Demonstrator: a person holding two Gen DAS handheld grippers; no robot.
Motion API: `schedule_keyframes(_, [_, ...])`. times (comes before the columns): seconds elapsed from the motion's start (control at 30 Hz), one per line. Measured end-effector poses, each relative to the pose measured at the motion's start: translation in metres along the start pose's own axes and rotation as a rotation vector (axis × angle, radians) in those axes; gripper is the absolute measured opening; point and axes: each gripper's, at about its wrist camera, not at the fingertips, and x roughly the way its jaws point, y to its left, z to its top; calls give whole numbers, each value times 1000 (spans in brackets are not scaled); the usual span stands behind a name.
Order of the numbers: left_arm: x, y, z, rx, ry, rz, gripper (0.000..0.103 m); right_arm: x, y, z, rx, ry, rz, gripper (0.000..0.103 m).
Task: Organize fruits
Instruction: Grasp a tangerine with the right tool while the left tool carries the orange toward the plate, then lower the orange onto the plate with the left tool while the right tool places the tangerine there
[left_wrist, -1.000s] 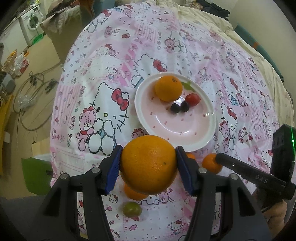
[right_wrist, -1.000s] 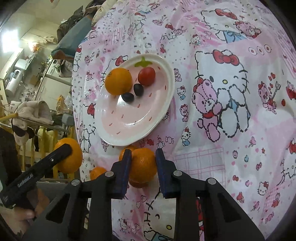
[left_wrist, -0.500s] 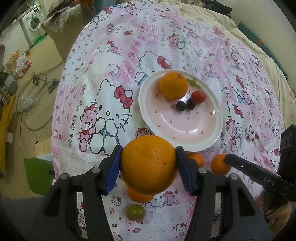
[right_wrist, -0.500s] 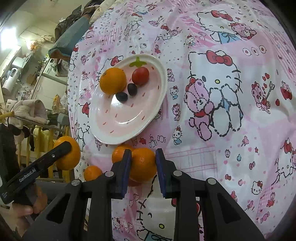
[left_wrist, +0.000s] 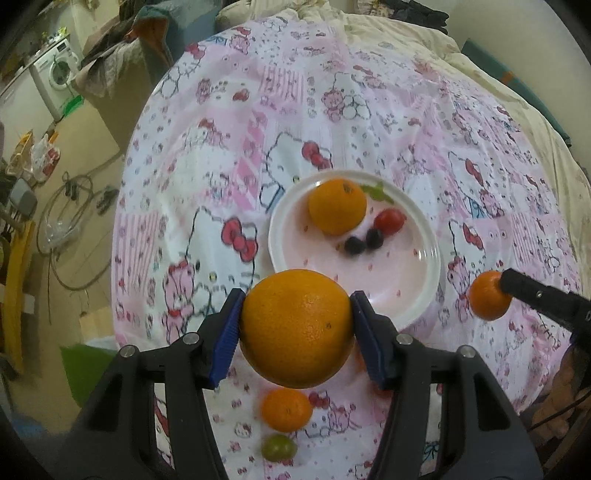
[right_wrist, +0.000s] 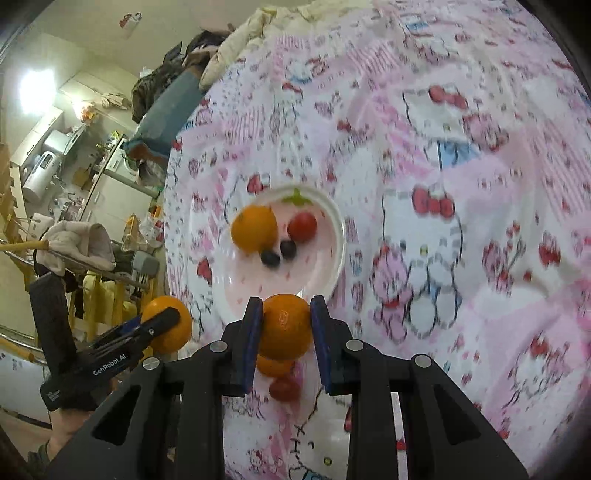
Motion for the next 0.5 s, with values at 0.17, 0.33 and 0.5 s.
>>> schedule_keyframes(0.17, [12,-4,21,33,-8,12,54,6,-3,25,0,-14,-4,28])
schedule_keyframes(0.33, [30,-7,36,43,-1,-9,54,22,-6,44,-7,-1,-22,28])
schedule_keyframes(0.5, [49,-11,47,57,1,-35,54,46,-14,58,-17,26,-39,28])
